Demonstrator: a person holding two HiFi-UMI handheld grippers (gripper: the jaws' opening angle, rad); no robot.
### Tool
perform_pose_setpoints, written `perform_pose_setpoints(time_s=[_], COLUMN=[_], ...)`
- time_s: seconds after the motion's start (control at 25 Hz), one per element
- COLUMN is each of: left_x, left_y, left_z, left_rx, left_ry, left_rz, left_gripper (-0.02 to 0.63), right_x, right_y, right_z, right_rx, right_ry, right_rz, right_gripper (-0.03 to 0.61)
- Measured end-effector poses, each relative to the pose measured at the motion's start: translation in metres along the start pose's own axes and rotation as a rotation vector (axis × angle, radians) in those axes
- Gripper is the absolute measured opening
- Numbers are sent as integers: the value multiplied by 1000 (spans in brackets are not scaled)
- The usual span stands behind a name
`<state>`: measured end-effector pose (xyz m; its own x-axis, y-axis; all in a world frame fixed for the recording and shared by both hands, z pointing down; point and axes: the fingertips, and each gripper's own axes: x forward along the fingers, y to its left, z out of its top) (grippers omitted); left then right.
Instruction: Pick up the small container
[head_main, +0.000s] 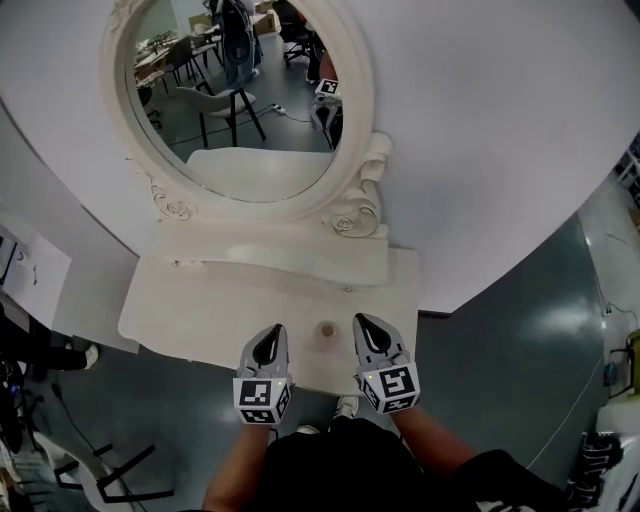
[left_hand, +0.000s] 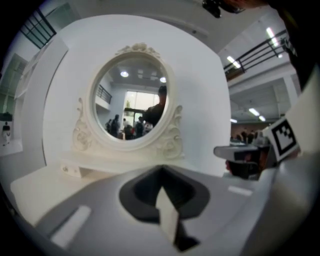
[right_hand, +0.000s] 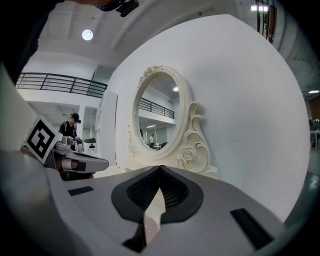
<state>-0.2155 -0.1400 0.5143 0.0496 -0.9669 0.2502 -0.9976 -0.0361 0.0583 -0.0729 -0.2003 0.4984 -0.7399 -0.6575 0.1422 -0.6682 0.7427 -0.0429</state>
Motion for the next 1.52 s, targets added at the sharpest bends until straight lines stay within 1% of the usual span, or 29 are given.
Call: perform_pose_setpoints(time_s=[0.2, 0.44, 0.76, 0.92, 0.96, 1.0, 1.04, 1.08, 1.16, 1.24, 1.36, 1.44, 1.52], left_x=[22, 40, 43, 42, 42, 42, 42, 42, 42, 44, 50, 50, 51], left_y=[-7, -16, -26, -33, -36, -39, -42, -46, -53, -60, -68, -73, -78], left_z=[-6, -8, -26, -39, -43, -47, -50, -53, -59, -67, -86, -104, -123], left_rx=[18, 59, 58, 35, 39, 53, 70, 85, 109, 125, 149, 156, 173], left_ry=[37, 63, 98, 134, 147, 158, 166, 172, 187, 207, 254, 299, 344], left_rz=[-33, -142, -285, -318, -324, -333, -343, -356, -379, -391, -406, -418, -434], left_gripper=[6, 6, 6, 8, 9, 24, 64, 87, 253, 329, 410, 445, 467], right_x=[6, 14, 9, 4, 3, 1, 0, -1, -2, -2, -1, -3, -4], right_y=[-16, -17, -6, -6, -6, -6, -6, -5, -1, 2, 0, 1, 1], right_z=[-6, -15, -24, -31, -34, -36, -39, -41, -44, -50, -58, -67, -74], right_rx=[-2, 24, 41, 42, 44, 48, 53, 57, 61, 66, 72, 82, 94], right_ry=[20, 35, 51, 70, 74, 80, 86, 91, 102, 110, 116, 133, 151], right_rz=[-12, -88, -185, -206, -211, -216, -218, -217, -207, -201, -200, -200, -196], right_gripper=[5, 5, 5, 5, 5, 5, 5, 5, 5, 5, 5, 5, 5])
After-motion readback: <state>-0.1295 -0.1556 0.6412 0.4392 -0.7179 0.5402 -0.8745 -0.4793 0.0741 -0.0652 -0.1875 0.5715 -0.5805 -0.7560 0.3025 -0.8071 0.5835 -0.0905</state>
